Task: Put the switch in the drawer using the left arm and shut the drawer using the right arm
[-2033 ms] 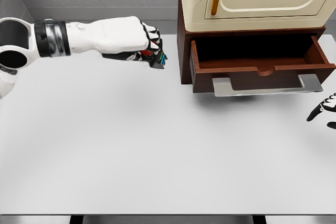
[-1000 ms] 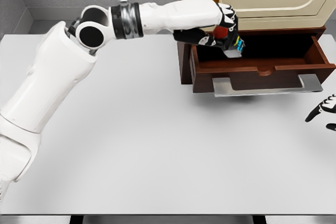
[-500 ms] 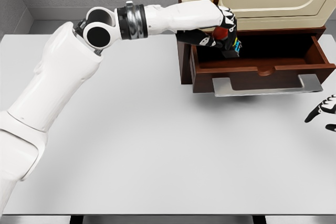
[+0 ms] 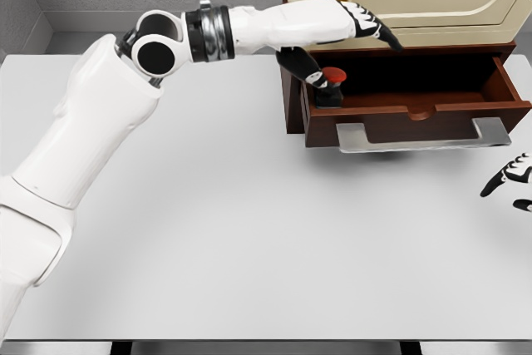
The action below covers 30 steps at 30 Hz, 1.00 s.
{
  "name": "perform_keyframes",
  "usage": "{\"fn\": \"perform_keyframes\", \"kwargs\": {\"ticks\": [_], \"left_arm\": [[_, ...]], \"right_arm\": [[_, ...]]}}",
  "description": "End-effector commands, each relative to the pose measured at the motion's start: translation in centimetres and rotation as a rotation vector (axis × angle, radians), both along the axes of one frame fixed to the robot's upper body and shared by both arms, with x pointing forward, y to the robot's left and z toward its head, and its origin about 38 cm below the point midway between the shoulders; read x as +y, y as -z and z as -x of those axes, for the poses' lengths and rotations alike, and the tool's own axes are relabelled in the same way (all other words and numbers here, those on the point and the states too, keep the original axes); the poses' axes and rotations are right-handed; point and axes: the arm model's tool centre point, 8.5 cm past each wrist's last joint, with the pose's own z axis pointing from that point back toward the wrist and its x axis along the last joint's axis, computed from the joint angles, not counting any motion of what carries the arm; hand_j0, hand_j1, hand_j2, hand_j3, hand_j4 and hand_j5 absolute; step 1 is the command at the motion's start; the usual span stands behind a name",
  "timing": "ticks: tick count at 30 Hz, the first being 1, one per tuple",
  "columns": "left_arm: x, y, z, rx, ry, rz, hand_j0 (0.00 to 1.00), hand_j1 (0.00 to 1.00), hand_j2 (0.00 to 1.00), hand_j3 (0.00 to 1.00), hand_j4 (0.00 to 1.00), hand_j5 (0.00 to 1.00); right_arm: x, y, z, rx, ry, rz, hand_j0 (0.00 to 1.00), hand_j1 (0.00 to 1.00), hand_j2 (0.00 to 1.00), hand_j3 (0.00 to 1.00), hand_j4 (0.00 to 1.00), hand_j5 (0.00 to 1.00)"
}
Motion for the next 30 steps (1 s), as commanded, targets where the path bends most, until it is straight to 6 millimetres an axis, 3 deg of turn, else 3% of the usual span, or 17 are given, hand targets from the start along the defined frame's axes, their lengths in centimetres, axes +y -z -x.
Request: {"fn": "perform_keyframes", "kwargs": {"ticks": [1,4,10,14,15,16,19,20,22,23,27,28,29,30], "left_arm": [[-0.6,0.0,0.3,0.004,0.012,0.006,0.90,0.90,0.90,0.90,0.90,0.90],[-2.8,0.0,1.0,-0.022,0.038,-0.011,0.90,0.90,0.90,0.90,0.90,0.90],[-4.3,-0.1,1.4,-0.040,0.055,-0.024,0.90,0.90,0.90,0.90,0.90,0.90],[-4.8,-2.5,2.2,-0.104,0.083,-0.012,0.90,0.90,0.90,0.90,0.90,0.90],[-4.3,-4.1,2.9,-0.155,0.096,0.001,0.92,0.92,0.92,0.92,0.92,0.92],[-2.4,-5.2,3.3,-0.178,0.100,0.013,1.00,1.00,1.00,1.00,1.00,1.00],[4.5,-6.6,3.4,-0.122,0.082,0.073,1.00,1.00,1.00,1.00,1.00,1.00],[7.9,-6.9,4.8,-0.084,0.101,0.075,1.00,1.00,1.00,1.00,1.00,1.00],[11.1,-6.3,8.2,0.047,0.186,0.053,1.00,1.00,1.00,1.00,1.00,1.00],[12.6,-4.7,10.0,0.204,0.227,0.055,1.00,1.00,1.00,1.00,1.00,1.00],[11.3,-3.9,11.5,0.328,0.313,0.007,1.00,1.00,1.00,1.00,1.00,1.00],[11.1,-3.8,11.6,0.429,0.339,0.066,1.00,1.00,1.00,1.00,1.00,1.00],[11.0,-5.4,11.5,0.448,0.364,0.113,1.00,1.00,1.00,1.00,1.00,1.00],[10.9,-5.8,11.0,0.547,0.340,0.155,1.00,1.00,1.00,1.00,1.00,1.00]], "right_arm": [[0.0,0.0,0.0,0.003,0.001,-0.007,0.61,0.61,0.61,0.61,0.61,0.61],[0.0,0.0,0.0,0.004,0.001,-0.007,0.61,0.61,0.61,0.61,0.61,0.61],[0.0,0.0,0.0,0.004,0.001,-0.007,0.61,0.61,0.61,0.61,0.61,0.61],[0.1,0.1,0.0,0.006,0.000,-0.004,0.61,0.61,0.61,0.61,0.61,0.61],[0.1,0.1,0.0,0.006,0.000,-0.006,0.61,0.61,0.61,0.61,0.61,0.61],[0.1,0.1,0.0,0.007,0.000,-0.008,0.61,0.61,0.61,0.61,0.61,0.61],[0.1,0.3,0.0,0.013,-0.003,-0.006,0.62,0.62,0.62,0.62,0.62,0.62],[0.2,0.3,0.0,0.013,-0.002,-0.009,0.62,0.62,0.62,0.62,0.62,0.62],[0.4,0.7,0.1,0.026,-0.009,-0.008,0.62,0.62,0.62,0.62,0.62,0.62],[0.4,0.8,0.1,0.027,-0.009,-0.009,0.62,0.62,0.62,0.62,0.62,0.62],[0.4,0.8,0.1,0.027,-0.009,-0.009,0.62,0.62,0.62,0.62,0.62,0.62],[0.4,0.8,0.1,0.027,-0.009,-0.009,0.62,0.62,0.62,0.62,0.62,0.62],[0.4,0.8,0.1,0.027,-0.009,-0.009,0.62,0.62,0.62,0.62,0.62,0.62],[0.4,0.8,0.1,0.027,-0.009,-0.010,0.62,0.62,0.62,0.62,0.62,0.62]]}}
